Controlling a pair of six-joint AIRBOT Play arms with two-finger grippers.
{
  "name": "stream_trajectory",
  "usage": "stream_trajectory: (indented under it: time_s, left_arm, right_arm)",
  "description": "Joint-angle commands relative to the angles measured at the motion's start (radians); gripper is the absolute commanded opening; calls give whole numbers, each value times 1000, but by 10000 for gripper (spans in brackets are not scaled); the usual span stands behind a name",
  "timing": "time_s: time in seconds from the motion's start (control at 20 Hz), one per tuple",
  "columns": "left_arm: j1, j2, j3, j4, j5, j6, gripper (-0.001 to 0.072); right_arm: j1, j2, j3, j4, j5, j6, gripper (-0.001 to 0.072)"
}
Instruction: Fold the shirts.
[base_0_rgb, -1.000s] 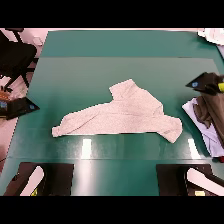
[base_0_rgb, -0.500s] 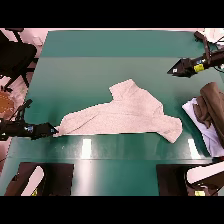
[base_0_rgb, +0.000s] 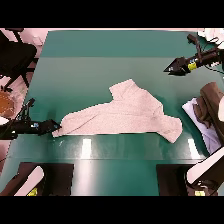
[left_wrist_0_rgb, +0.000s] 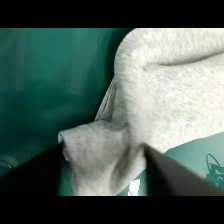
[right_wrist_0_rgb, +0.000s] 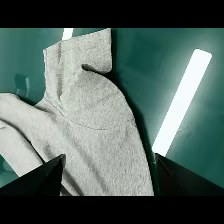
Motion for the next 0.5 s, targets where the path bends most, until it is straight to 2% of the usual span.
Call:
stream_trajectory:
  time_s: [0.0, 0.05, 0.2, 0.45]
  left_arm:
    - [1, -31, 2, -29, 4, 44, 170]
    - [1, -31, 6, -30, 0, 62, 28]
    - [1, -31, 37, -32, -23, 95, 26]
    - [1, -31, 100, -38, -25, 95, 27]
  right_arm:
    - [1, -42, 14, 2, 7, 7, 613]
    - [3, -56, 14, 2, 19, 6, 567]
    - [3, -100, 14, 3, 38, 5, 565]
    - [42, -161, 14, 29, 7, -18, 567]
